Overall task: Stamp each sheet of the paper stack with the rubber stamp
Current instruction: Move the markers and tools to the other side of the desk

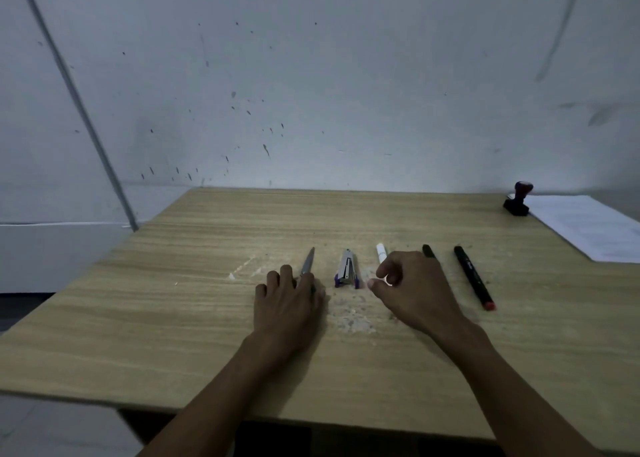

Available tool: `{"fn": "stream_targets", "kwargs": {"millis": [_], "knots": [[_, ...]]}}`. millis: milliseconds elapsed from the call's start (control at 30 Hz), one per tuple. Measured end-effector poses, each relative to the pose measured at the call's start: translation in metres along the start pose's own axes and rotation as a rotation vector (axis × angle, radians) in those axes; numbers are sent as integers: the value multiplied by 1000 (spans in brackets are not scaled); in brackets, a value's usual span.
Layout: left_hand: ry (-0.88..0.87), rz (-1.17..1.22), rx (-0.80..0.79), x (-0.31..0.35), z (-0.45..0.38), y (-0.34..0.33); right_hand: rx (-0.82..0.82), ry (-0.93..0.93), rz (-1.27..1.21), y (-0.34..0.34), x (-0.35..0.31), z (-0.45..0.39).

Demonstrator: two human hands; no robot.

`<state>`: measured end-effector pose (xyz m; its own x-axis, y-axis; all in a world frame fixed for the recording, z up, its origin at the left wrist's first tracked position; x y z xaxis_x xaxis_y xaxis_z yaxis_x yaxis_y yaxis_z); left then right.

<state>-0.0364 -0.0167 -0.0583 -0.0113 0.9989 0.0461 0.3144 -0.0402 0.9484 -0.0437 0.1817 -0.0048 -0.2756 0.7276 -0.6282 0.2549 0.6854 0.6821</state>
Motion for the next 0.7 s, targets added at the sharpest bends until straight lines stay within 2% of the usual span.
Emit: {"fn": "stream_targets", "kwargs": {"millis": [500, 633, 700], "knots": [[16, 13, -55, 4, 2, 1, 4, 14, 32, 7, -2, 2], [7, 151, -96, 0, 2, 1, 7, 26, 16, 10, -5, 3], [-17, 255, -68, -4, -1, 10, 13, 16, 17, 16, -7, 2]]}}
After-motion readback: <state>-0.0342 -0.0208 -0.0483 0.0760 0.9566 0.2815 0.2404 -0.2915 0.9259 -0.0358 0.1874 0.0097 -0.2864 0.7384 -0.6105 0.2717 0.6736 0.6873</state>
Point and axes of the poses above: each hand's wrist, its own z-axis away from the middle knuckle, its own y-axis out of the back of the hand, x = y × z, the point moved 9 cm from there along -z, towards the middle knuckle, and after that the axes turned 3 degrees about x, right-handed, at the moved point
